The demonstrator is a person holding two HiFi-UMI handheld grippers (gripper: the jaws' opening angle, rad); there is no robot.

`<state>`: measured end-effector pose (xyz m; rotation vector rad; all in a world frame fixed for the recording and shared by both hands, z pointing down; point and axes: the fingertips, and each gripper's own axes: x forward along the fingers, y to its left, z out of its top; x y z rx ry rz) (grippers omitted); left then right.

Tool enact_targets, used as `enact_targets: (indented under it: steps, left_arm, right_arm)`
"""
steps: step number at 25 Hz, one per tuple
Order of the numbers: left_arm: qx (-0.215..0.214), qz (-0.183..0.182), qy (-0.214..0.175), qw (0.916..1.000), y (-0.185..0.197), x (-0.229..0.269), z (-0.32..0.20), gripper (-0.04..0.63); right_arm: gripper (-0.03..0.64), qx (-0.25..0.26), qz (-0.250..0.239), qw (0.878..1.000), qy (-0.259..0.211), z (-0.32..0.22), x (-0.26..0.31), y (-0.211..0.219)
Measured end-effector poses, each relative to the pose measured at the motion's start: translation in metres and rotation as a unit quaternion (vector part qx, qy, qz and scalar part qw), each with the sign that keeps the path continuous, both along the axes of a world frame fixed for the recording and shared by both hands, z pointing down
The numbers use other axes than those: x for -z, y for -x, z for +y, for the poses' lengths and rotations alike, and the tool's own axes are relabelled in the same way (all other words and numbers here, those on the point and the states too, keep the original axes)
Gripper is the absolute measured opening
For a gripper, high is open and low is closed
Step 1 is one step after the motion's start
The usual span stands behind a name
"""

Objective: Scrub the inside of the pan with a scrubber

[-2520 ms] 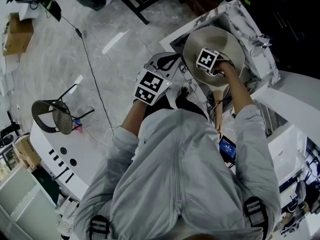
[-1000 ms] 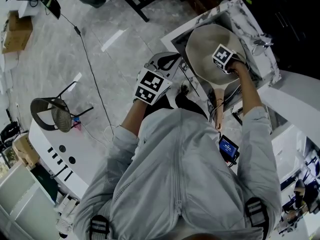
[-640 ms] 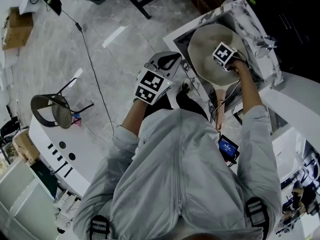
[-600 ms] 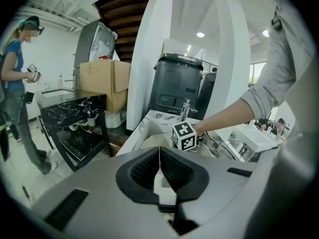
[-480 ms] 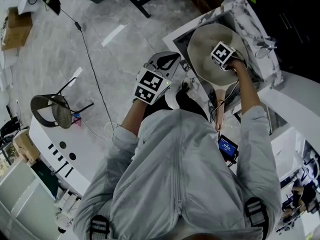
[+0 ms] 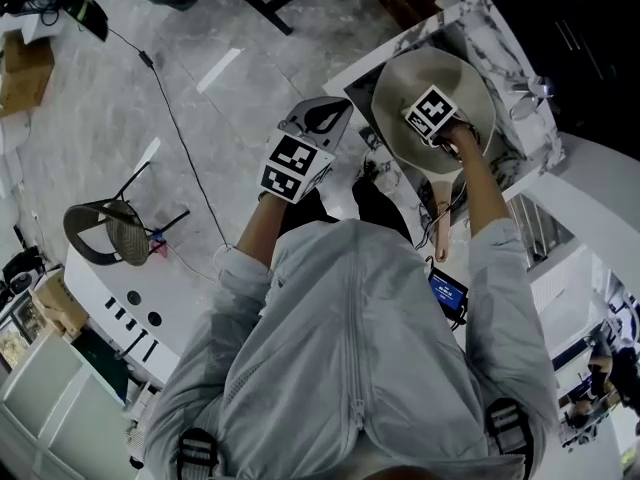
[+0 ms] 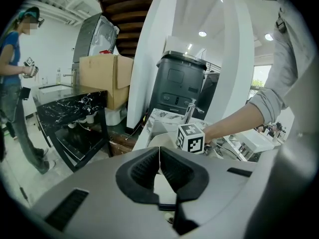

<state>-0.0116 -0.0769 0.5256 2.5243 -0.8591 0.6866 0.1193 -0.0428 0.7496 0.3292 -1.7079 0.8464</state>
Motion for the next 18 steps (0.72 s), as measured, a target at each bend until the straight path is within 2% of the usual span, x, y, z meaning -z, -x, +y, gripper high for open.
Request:
enact_targets:
  steps: [7,11,13,16,18]
  left_arm:
    - [-0.036,0.000,-0.009,0.9993,0.019,0.013,-0.030,0.025]
    - [-0.053,0.010,-0.019,0.9983,0.030,0.027,-0.044,0.025]
    - [-0.061,0.009,-0.018,0.9979,0.038,0.026,-0.049,0.025]
    - [-0.073,0.010,-0.020,0.9971,0.046,0.023,-0.053,0.025]
    - [-0.077,0.012,-0.022,0.9967,0.050,0.025,-0.058,0.025]
  right_arm:
    - [0.083,-0.069,-0.015,0.997,0.025,-0.003,0.000,0.021]
    - [0.083,-0.133,-0.040,0.989,0.042,-0.004,0.002,0.035]
    - [0.083,-0.182,-0.074,0.979,0.050,-0.011,0.005,0.046]
    - [0.083,-0.261,-0.145,0.952,0.074,-0.019,0.014,0.059]
    - [0.083,-0.281,-0.169,0.941,0.082,-0.022,0.018,0.062]
